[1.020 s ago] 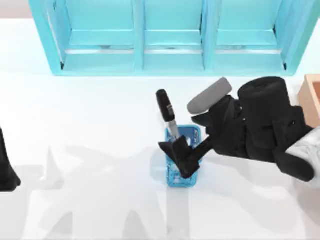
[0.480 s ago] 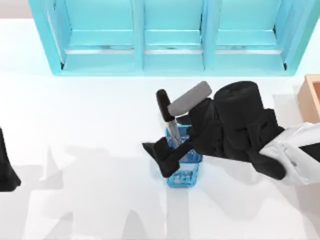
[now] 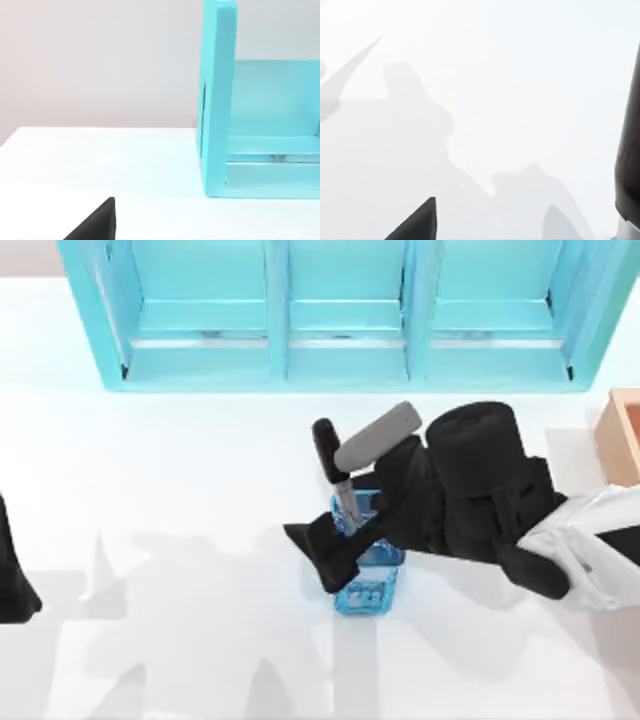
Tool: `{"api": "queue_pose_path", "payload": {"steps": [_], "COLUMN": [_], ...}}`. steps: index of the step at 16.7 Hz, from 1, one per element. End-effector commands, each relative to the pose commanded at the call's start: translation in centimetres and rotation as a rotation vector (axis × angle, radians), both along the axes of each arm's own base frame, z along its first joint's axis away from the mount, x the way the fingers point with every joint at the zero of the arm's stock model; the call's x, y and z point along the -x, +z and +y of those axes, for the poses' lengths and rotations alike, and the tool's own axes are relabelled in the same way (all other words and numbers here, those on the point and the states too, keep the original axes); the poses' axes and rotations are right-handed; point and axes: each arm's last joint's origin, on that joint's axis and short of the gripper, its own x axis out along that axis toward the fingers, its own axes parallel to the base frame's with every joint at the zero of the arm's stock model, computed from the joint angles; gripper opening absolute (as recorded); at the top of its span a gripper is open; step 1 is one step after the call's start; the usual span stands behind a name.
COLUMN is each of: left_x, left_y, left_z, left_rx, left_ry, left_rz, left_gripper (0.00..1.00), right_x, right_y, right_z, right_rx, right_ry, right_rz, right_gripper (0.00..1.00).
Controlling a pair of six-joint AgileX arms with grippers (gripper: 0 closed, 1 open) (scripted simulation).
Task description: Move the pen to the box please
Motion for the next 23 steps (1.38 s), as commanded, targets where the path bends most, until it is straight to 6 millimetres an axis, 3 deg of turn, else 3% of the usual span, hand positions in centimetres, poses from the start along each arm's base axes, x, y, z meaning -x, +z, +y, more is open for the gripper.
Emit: {"api": "queue_pose_path", "payload": {"steps": [5, 6, 16, 19, 23], "left_x": [0.0, 0.0, 0.0, 0.0, 0.0], "left_y": [0.0, 0.0, 0.0, 0.0, 0.0], "left_z": [0.0, 0.0, 0.0, 0.0, 0.0], "left_rx": [0.0, 0.0, 0.0, 0.0, 0.0], "left_ry": [0.0, 0.0, 0.0, 0.0, 0.0], "left_rz": [0.0, 0.0, 0.0, 0.0, 0.0], "left_gripper": [1.0, 1.0, 1.0, 1.0, 1.0], "right_x": [0.0, 0.0, -0.2, -1.2, -2.4], "right_y": [0.0, 0.0, 0.6, 2.3, 6.6], "right_z": [0.0, 0.0, -0.1, -1.7, -5.8], "right_rx": [0.0, 0.0, -0.008, 0.002, 0.017], "right_ry": [0.0, 0.0, 0.004, 0.009, 0.013], "right_rz": [0.0, 0.0, -0.005, -0.003, 0.011], "right_gripper": [0.02, 0.0, 0.0, 0.0, 0.0]}}
